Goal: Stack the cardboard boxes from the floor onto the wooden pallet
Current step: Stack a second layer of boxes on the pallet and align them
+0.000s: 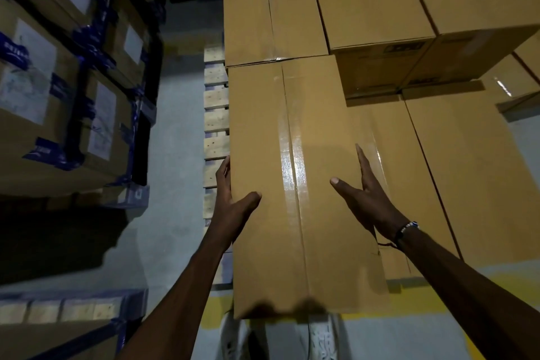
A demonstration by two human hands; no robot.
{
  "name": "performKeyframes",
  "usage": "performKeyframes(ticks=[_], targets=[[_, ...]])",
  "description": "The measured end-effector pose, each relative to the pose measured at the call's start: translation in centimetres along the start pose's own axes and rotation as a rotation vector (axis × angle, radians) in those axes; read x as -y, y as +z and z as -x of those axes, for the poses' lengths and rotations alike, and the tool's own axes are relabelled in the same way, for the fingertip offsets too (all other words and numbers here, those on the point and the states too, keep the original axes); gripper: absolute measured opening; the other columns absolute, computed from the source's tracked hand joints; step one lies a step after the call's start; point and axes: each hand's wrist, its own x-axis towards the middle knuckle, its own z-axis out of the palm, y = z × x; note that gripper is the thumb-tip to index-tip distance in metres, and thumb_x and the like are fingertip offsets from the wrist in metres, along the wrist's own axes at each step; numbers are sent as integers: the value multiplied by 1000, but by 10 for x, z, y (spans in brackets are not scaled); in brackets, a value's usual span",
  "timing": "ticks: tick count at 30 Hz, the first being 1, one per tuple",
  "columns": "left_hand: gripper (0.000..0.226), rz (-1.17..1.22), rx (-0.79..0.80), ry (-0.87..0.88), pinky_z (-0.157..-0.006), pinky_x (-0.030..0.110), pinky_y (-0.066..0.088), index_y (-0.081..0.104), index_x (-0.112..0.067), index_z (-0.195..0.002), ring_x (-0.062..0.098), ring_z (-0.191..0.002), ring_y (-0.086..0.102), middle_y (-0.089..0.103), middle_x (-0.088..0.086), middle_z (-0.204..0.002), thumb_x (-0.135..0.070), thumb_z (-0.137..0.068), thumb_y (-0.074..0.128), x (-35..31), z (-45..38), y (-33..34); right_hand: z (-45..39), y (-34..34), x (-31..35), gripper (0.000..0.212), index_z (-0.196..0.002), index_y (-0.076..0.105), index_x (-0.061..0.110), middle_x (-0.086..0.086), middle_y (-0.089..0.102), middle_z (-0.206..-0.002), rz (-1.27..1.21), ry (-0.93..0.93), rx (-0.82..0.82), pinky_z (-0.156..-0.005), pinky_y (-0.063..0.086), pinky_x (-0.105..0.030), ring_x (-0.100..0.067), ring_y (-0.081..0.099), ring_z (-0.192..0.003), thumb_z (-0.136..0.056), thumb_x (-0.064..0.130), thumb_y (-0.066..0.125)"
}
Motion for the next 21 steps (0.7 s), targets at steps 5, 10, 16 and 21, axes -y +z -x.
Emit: performKeyframes(ticks=[5,10,16,21], targets=[[94,-2,-2,-17,-91,30,60,21,-46,-157,15,-131,56,45,-9,-153,-23,-83,75,6,-2,-2,-2,2,-2,98,-159,-2,51,12,-3,-172,13,-1,12,-116,20,-41,-20,5,-158,-93,43,70],[97,-32,-8,-75,-100,38,56,20,-48,-159,14,-133,54,44,-11,-155,-35,-83,79,7,1,-3,5,4,0,98,-161,-1,46,6,5,-172,96,28,-23,-120,24,-47,-27,13,-157,-92,49,68],[76,-116,-46,-123,-105,35,48,26,-39,-161,11,-134,53,49,-11,-153,-42,-99,70,6,32,-2,24,4,-3,93,-162,11,44,10,23,-169,46,38,-35,-122,28,-48,-21,26,-153,-90,55,69],[65,-167,-70,-197,-107,43,52,36,-35,-159,12,-129,59,57,-9,-148,-45,-101,64,16,75,-4,55,3,-7,81,-161,22,36,12,38,-161,44,37,-24,-111,33,-33,-8,37,-140,-95,41,69]])
